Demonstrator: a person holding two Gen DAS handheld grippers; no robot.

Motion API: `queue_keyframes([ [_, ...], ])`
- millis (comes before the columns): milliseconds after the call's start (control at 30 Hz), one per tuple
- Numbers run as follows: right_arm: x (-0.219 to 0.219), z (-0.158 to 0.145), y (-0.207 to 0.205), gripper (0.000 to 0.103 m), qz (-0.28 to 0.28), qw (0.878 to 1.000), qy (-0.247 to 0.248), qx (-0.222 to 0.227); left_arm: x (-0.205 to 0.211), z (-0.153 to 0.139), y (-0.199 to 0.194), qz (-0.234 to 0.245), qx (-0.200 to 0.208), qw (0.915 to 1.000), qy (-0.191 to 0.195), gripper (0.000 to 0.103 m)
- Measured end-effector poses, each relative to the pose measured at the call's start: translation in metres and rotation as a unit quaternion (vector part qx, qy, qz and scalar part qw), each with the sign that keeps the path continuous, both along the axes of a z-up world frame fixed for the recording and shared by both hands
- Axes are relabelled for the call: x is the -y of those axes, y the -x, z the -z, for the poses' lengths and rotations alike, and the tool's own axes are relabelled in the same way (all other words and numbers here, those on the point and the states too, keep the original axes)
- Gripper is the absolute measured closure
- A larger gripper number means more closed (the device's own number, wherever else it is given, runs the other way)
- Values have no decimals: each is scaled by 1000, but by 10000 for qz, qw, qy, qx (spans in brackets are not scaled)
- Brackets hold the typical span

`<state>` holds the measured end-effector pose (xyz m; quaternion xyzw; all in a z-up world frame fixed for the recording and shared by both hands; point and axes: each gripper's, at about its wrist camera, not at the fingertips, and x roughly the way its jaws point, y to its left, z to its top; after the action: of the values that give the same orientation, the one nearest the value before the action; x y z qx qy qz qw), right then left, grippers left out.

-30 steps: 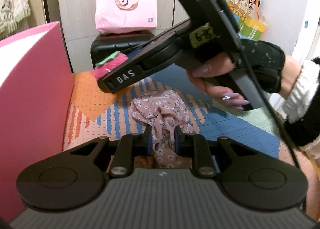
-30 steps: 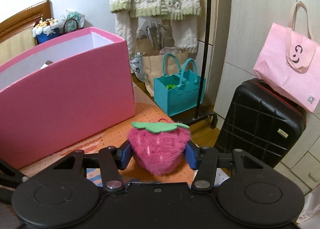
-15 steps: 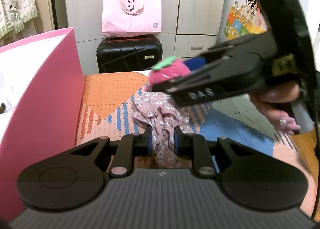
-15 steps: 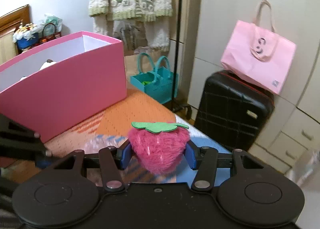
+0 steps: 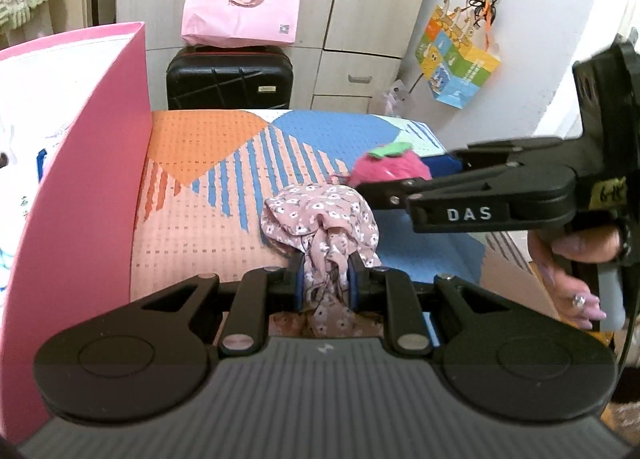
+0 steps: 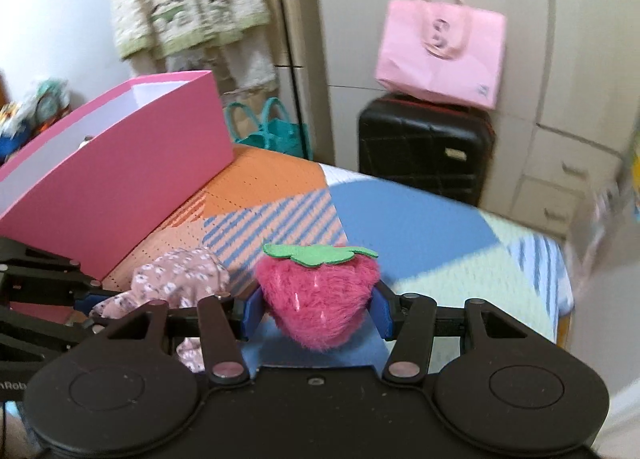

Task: Organize soft objects
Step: 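Lift the scrunchie with the left gripper while the right gripper carries the strawberry toward the box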

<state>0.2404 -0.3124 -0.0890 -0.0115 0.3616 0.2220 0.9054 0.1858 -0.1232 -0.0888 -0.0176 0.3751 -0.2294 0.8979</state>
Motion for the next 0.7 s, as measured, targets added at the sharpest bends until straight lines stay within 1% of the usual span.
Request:
queue_keyframes([
  [233, -5, 0, 45, 45, 280, 9996, 17, 19, -12, -8, 19, 173, -64, 9998, 102, 84],
  [400, -13, -4, 77, 45, 338, 9994, 47, 12, -20, -18, 38, 563, -43, 9984, 51, 84],
  [533, -14, -10, 103, 44, 335, 9988, -281, -203, -29, -26, 57, 838, -54, 9964, -56, 84],
  [700, -24, -21, 127, 44, 261, 9983, -365, -375, -49, -33, 77, 1134, -256, 9932, -107, 84],
])
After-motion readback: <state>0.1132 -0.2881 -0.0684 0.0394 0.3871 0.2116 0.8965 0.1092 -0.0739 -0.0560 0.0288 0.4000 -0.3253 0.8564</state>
